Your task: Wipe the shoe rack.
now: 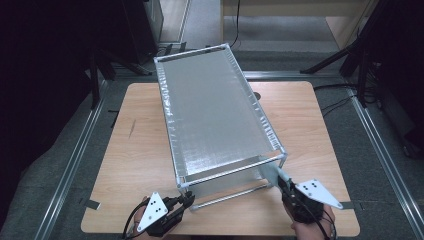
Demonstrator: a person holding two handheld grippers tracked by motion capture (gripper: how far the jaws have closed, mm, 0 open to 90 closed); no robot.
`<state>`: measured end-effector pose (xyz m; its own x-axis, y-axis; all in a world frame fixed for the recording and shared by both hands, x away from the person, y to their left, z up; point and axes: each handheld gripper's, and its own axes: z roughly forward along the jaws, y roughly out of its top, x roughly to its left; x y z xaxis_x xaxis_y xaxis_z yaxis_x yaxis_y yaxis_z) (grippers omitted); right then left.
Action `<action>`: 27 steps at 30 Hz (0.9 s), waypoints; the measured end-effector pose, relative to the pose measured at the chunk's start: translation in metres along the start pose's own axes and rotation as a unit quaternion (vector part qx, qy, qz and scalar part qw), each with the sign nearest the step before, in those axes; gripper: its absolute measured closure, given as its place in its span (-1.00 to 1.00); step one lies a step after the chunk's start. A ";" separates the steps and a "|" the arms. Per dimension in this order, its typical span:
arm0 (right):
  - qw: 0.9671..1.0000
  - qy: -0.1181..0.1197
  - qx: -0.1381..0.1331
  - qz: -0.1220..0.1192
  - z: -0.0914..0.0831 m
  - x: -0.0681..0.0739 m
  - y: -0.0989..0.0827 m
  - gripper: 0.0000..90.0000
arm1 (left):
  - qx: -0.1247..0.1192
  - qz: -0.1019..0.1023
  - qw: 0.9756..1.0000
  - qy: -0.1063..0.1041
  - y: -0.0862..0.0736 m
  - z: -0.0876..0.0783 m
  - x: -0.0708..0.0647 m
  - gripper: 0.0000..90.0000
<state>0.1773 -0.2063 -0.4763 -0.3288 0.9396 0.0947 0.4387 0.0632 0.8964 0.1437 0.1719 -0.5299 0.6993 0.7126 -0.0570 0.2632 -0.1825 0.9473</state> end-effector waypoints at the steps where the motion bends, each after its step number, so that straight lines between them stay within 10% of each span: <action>1: 1.000 0.004 -0.016 0.004 -0.007 0.001 0.005 0.83 | 0.000 0.000 1.000 0.000 0.000 0.000 0.000 0.80; 6: 0.999 0.005 -0.036 -0.016 -0.017 0.006 0.012 0.84 | 0.000 -0.002 1.000 -0.001 0.000 0.001 -0.001 0.79; 14: 0.993 0.006 0.112 0.046 0.030 -0.007 -0.038 0.87 | -0.001 -0.002 1.000 0.000 0.000 0.001 -0.002 0.80; 22: 1.000 -0.006 -0.007 0.009 -0.006 0.004 -0.007 0.88 | -0.002 -0.005 1.000 0.000 0.000 0.002 -0.002 0.80; 27: 0.999 0.002 0.046 0.009 0.007 0.008 -0.025 0.88 | -0.002 -0.006 1.000 0.000 0.001 0.005 -0.005 0.79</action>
<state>0.1696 -0.1981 -0.5011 -0.3234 0.9396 0.1118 0.5189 0.0773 0.8513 0.1440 0.1646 -0.5302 0.6967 0.7141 -0.0682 0.2685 -0.1714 0.9479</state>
